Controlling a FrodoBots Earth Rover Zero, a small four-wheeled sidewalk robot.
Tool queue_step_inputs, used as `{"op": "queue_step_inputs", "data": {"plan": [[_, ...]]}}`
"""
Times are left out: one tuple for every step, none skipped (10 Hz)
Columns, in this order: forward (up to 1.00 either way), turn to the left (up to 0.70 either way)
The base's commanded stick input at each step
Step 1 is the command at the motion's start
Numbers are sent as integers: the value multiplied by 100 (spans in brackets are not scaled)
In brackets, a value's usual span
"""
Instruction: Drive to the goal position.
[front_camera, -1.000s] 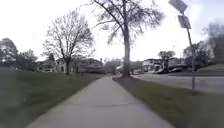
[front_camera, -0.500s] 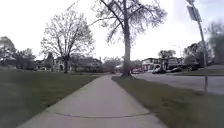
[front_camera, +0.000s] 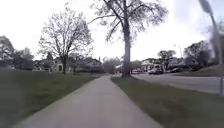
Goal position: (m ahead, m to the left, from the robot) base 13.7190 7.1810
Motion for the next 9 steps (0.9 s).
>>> {"op": "queue_step_inputs", "data": {"plan": [[100, 0], [100, 0], [100, 2], [100, 18], [100, 33], [100, 11], [100, 0], [100, 0], [100, 0]]}}
